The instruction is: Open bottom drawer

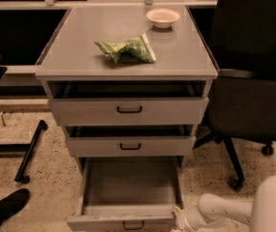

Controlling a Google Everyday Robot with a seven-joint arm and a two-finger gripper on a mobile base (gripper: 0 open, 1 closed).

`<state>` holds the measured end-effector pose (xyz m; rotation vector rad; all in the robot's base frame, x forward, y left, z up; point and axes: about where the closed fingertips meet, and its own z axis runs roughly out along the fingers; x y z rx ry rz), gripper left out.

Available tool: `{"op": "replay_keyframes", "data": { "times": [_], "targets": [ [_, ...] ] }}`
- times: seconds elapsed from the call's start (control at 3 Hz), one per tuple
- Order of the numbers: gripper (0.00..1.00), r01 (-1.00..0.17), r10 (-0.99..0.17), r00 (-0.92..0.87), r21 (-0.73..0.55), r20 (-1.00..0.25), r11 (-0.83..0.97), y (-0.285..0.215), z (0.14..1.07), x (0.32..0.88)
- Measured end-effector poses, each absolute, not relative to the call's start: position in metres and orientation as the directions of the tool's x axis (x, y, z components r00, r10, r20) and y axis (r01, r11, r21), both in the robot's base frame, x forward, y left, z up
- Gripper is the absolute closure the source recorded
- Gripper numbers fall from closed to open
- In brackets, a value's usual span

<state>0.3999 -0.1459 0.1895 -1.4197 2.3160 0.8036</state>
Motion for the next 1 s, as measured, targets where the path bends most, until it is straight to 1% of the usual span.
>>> {"op": "replay_keyframes", "data": {
  "times": [1.0],
  "targets": [
    [0.00, -0.877, -0.708, -0.479, 0.320, -0.519, 0.359, -0.1452, 0.1956, 0.3941]
  ]
}}
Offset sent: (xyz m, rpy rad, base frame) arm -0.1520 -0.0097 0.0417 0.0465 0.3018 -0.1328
